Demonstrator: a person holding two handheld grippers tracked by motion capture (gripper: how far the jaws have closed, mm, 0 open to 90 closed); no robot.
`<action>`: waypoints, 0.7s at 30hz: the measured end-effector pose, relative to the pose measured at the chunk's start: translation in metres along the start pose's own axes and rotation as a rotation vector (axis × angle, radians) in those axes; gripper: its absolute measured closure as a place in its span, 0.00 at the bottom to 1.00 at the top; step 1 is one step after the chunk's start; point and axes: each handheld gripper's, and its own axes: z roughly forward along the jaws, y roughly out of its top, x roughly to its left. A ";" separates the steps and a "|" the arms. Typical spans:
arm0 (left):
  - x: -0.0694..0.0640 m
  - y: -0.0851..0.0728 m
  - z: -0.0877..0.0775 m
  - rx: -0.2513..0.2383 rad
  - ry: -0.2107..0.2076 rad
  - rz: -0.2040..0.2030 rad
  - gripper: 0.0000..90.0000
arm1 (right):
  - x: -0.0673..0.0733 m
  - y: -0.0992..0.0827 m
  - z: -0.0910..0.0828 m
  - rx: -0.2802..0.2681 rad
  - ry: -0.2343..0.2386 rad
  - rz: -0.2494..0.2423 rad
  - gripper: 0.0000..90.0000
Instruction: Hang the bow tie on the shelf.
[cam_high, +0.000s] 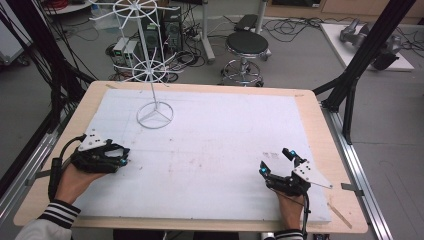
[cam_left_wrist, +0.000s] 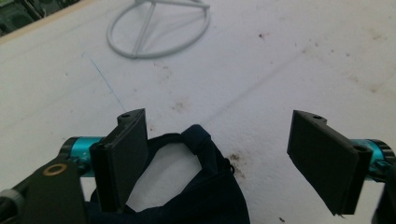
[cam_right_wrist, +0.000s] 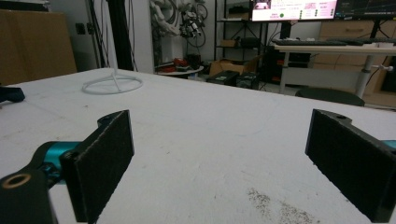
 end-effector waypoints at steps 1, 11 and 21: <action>0.000 0.000 0.001 0.010 -0.001 -0.004 0.24 | 0.000 0.000 0.000 -0.002 0.000 -0.003 0.08; 0.003 0.002 0.010 0.117 -0.007 -0.007 0.24 | 0.000 0.000 0.000 -0.002 -0.001 -0.002 0.08; 0.003 0.004 0.022 0.225 -0.009 -0.001 0.28 | 0.000 0.000 0.000 -0.002 -0.001 0.008 0.08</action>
